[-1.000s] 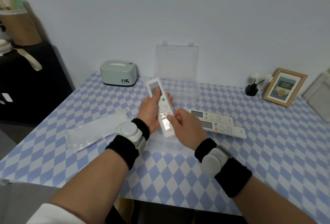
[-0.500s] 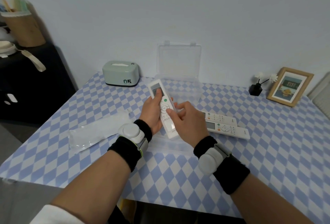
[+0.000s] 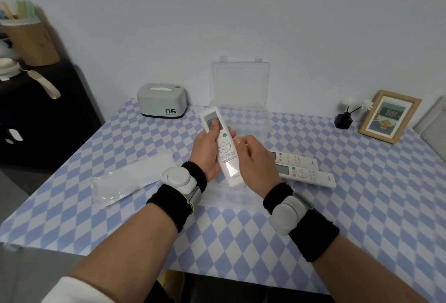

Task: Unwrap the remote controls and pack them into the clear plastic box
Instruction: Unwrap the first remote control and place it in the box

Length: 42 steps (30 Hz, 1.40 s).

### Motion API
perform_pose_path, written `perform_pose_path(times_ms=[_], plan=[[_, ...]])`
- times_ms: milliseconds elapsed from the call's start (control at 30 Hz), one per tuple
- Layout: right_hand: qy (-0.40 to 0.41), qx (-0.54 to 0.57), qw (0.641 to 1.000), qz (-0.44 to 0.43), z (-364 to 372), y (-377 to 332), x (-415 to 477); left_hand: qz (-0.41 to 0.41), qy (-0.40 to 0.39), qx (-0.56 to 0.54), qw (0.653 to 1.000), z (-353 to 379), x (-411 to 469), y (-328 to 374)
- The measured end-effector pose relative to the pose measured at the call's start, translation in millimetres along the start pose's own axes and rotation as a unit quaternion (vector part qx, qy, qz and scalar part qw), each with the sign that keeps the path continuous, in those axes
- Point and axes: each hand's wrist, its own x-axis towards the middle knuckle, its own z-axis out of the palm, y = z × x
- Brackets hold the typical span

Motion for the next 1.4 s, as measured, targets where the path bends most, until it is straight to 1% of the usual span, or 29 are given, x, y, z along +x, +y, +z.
perform_pose_path(times_ms=[67,100,133,167,200,233,267,333,400,433,467,533,600,667,733,800,900,933,967,1033,1067,1100,1200,1333,1400], plan=[[-0.008,0.018,1.0,0.014,-0.9,0.4,-1.8,-0.01,-0.004,-0.023,1.0,1.5,0.2,0.2],[-0.026,0.044,0.998,0.041,-2.4,1.1,-1.5,-0.018,-0.012,-0.042,0.999,2.7,0.6,1.2],[-0.068,0.087,0.991,0.081,-3.5,1.5,-1.7,-0.024,-0.022,-0.057,0.998,3.0,2.1,1.8],[-0.125,0.141,0.974,0.125,-5.0,1.3,-3.0,-0.026,-0.027,-0.063,0.997,3.0,3.2,2.9],[-0.18,0.182,0.955,0.148,-6.3,2.5,-6.0,-0.026,-0.028,-0.061,0.997,3.1,4.3,4.1],[-0.218,0.187,0.948,0.139,-8.1,4.6,-8.1,-0.023,-0.025,-0.054,0.998,4.0,6.3,6.9],[-0.239,0.17,0.949,0.116,-8.0,6.1,-11.5,-0.013,-0.015,-0.049,0.999,2.1,8.1,10.2],[-0.243,0.131,0.957,0.085,-9.6,9.0,-15.7,0.035,0.031,-0.04,0.998,0.8,15.9,18.1],[-0.237,0.123,0.96,0.081,-7.7,9.8,-18.6,0.081,0.082,-0.035,0.993,-0.3,23.1,24.7],[-0.234,0.128,0.96,0.083,-7.3,9.8,-20.3,0.09,0.091,-0.044,0.991,0.1,25.4,26.4],[-0.231,0.141,0.959,0.084,-7.1,9.1,-21.7,0.087,0.086,-0.061,0.991,0.4,27.3,27.6],[-0.226,0.174,0.955,0.081,-7.2,7.6,-23.0,0.052,0.053,-0.111,0.991,0.0,29.7,32.0],[-0.224,0.205,0.95,0.077,-8.8,4.8,-22.3,0.018,0.031,-0.187,0.982,-1.6,33.1,36.7],[-0.221,0.232,0.944,0.078,-10.4,3.0,-21.5,0.008,0.017,-0.236,0.971,-3.5,37.0,38.5],[-0.215,0.234,0.945,0.08,-11.8,3.6,-21.9,0.011,-0.004,-0.236,0.972,-3.2,37.3,36.9],[-0.208,0.212,0.952,0.078,-11.8,6.1,-22.3,0.007,-0.033,-0.214,0.976,-2.6,34.6,35.7],[-0.216,0.196,0.953,0.077,-13.4,8.9,-22.7,-0.021,-0.065,-0.126,0.99,3.0,30.1,31.3],[-0.23,0.213,0.946,0.087,-14.2,10.4,-22.6,-0.023,-0.065,-0.096,0.993,6.1,30.1,29.5],[-0.247,0.249,0.93,0.108,-16.1,12.9,-22.7,-0.021,-0.057,-0.081,0.995,8.8,31.1,27.2],[-0.267,0.346,0.885,0.16,-21.4,17.6,-23.2,-0.008,-0.029,-0.103,0.994,9.0,35.0,28.9],[-0.268,0.376,0.869,0.179,-25.3,20.9,-24.0,-0.002,-0.016,-0.124,0.992,6.9,37.6,31.5],[-0.265,0.388,0.862,0.188,-29.0,24.9,-24.2,0.003,-0.004,-0.14,0.99,3.4,41.0,34.6],[-0.258,0.37,0.87,0.198,-36.1,31.6,-24.7,0.009,0.025,-0.145,0.989,-2.4,45.1,34.0],[-0.323,0.258,0.89,0.193,-41.7,30.1,-19.1,0.021,0.038,-0.132,0.99,-0.7,44.2,26.0],[-0.314,0.246,0.893,0.206,-45.5,32.1,-15.7,0.023,0.038,-0.142,0.989,-2.1,44.6,26.9]])
